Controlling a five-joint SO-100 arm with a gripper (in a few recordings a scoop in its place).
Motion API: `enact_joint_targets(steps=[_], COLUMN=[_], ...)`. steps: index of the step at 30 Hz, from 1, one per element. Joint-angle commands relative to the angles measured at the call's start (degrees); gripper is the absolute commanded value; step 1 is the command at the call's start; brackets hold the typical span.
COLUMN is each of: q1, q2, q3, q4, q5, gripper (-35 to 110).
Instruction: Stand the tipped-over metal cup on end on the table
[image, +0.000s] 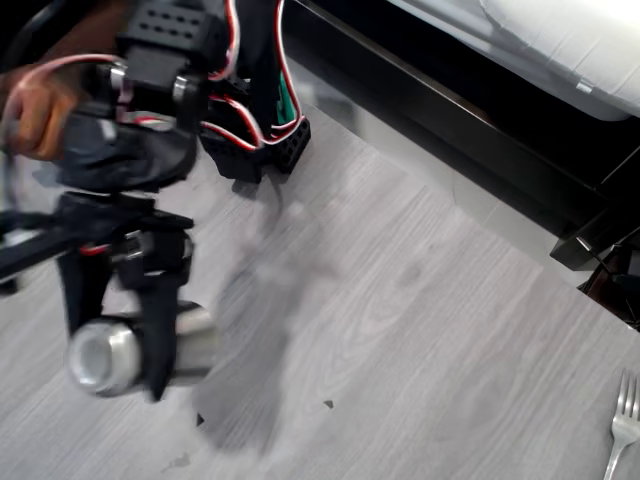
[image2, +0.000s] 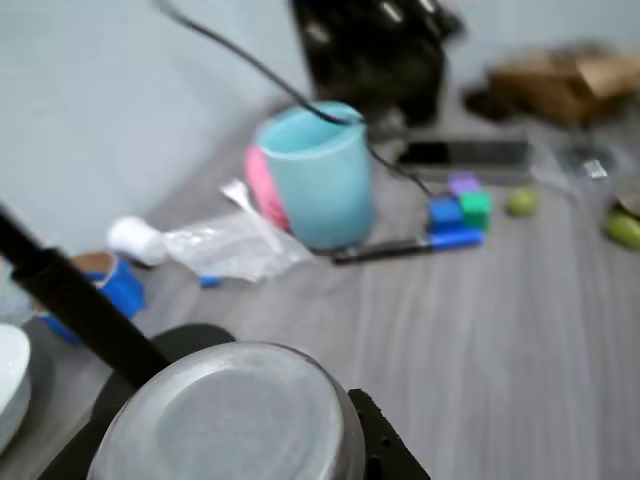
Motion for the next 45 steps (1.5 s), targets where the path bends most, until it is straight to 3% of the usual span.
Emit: enact_joint_targets(steps=[1, 9, 16, 20, 23, 27, 31, 37, 40, 42, 44, 45], q1=[-0.6, -2.5, -2.8, -3.1, -3.2, -2.5, -2.3, -0.2, 2.3, 4.5, 6.3, 6.7], q2=[-5.1, -38.5, -64.1, -76.1, -82.6, -86.6, -84.1, -65.8, -48.3, -30.6, -7.4, 2.1], q3=[10.8, 11.6, 5.5, 1.9, 0.4, -1.2, -0.3, 7.1, 10.6, 12.5, 11.4, 8.1], q4=[-26.3, -64.5, -85.7, -95.0, -99.6, -102.3, -103.8, -95.4, -81.6, -63.7, -32.7, -15.0], q5=[-3.7, -7.6, -10.5, -12.2, -13.5, -14.0, -13.0, -7.1, -2.5, 2.9, 13.0, 20.0], gripper=[0, 0, 0, 0, 27, 43, 46, 47, 47, 47, 44, 37])
